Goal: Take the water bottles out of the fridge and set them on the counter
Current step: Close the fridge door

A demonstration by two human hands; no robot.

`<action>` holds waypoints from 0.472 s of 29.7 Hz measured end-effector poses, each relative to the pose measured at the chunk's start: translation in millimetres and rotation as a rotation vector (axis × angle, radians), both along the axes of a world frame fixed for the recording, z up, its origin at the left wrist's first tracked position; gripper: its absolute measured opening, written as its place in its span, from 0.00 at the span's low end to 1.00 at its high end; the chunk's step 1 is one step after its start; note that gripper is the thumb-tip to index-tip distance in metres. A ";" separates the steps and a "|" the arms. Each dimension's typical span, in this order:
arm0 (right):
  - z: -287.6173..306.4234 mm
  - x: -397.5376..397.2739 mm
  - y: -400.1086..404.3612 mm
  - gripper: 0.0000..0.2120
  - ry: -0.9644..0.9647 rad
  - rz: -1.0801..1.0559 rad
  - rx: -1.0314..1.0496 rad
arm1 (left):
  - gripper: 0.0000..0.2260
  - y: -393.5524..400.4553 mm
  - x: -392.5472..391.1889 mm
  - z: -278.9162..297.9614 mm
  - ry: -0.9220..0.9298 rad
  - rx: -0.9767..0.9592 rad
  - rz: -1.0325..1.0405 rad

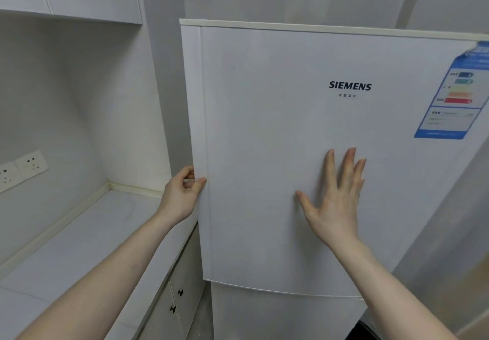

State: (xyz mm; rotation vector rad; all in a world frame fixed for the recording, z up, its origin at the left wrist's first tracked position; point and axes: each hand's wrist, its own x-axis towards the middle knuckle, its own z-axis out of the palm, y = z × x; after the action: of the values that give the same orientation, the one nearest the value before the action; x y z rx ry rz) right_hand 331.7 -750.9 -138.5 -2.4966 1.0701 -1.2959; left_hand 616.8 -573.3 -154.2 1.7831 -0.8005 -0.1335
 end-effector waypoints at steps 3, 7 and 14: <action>-3.1 10.6 -5.7 0.53 0.012 -0.049 -0.001 | 0.01 -15.2 12.3 2.7 -0.001 0.003 -0.029; -6.6 21.2 -13.8 0.53 0.032 -0.101 -0.017 | 0.06 -36.9 27.0 6.9 -0.009 -0.010 -0.060; -11.9 38.1 -19.8 0.55 0.040 -0.171 -0.016 | 0.06 -48.4 44.6 6.0 -0.082 -0.008 -0.103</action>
State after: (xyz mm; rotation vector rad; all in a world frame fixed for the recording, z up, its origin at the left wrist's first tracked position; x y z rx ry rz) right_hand 369.8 -770.8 -150.4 -2.4996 1.3134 -1.3065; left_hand 661.5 -621.7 -148.2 1.7492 -0.9505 -0.1254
